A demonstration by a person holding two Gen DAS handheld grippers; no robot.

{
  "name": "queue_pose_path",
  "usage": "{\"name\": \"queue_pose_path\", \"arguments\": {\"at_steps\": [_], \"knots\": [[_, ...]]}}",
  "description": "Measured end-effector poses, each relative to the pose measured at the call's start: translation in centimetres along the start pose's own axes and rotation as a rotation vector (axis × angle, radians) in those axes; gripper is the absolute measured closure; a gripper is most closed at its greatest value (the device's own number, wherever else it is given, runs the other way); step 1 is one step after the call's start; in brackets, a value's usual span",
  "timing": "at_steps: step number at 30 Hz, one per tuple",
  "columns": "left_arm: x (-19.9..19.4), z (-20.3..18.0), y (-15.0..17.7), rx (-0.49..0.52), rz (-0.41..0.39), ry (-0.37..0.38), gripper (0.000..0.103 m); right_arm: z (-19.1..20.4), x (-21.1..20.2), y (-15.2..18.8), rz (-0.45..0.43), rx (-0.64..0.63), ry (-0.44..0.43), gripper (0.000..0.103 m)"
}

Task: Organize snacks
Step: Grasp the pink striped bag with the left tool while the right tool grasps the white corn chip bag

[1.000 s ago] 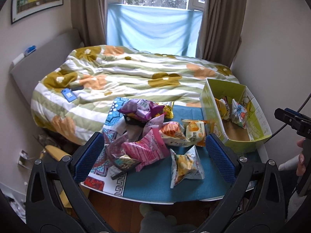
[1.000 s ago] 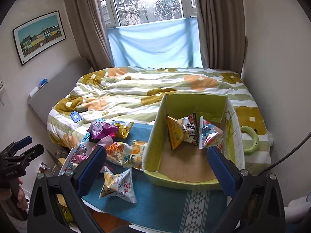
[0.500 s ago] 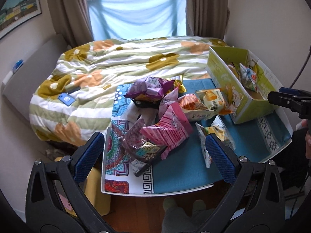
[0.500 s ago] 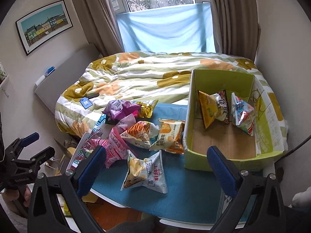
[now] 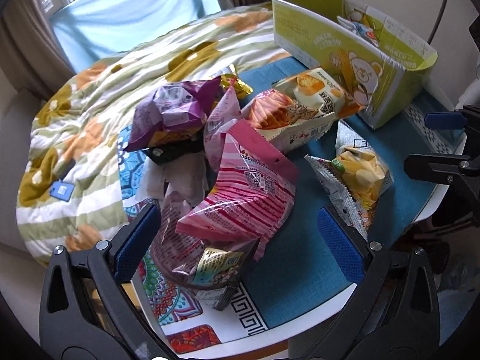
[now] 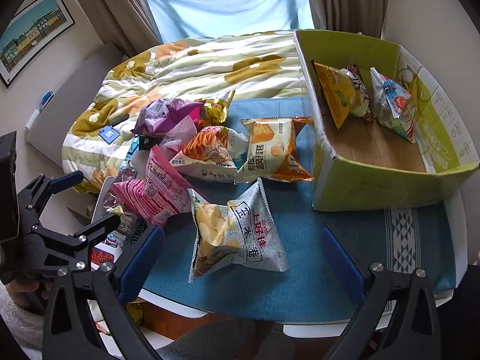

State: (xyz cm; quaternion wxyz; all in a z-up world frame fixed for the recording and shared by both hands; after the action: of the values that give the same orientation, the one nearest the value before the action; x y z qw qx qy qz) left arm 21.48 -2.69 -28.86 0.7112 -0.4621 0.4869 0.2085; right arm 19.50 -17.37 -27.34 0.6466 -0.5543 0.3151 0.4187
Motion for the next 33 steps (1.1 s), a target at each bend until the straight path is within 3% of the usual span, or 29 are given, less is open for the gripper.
{"name": "queue_pose_path", "arguments": {"at_steps": [11, 17, 25, 33], "knots": [[6.6, -1.1, 0.7, 0.186, 0.075, -0.076, 0.0, 1.0, 6.1, 2.0, 0.069, -0.016, 0.056, 0.0], [8.2, 0.0, 0.6, 0.175, 0.094, -0.069, 0.012, 0.9, 8.2, 2.5, 0.084, -0.049, 0.079, 0.0], [8.1, -0.3, 0.3, 0.175, 0.078, -0.042, 0.029, 1.2, 10.1, 2.5, 0.095, -0.068, 0.033, 0.0], [7.1, -0.4, 0.2, 0.13, 0.067, -0.015, 0.031, 1.2, 10.6, 2.6, 0.111, -0.027, -0.021, 0.0]]}}
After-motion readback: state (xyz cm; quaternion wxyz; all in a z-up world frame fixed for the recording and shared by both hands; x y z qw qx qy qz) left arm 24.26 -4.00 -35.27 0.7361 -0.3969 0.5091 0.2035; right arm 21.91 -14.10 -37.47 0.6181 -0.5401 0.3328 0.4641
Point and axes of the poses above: each gripper's, at about its wrist camera, not at the fingertips, and x roughly the way its jaws point, z to its left, y to its underside, the point moved 8 cm from there along x, roughly the way its jaws point, and after that the axes turned 3 degrees about y, right-handed, at the moved point
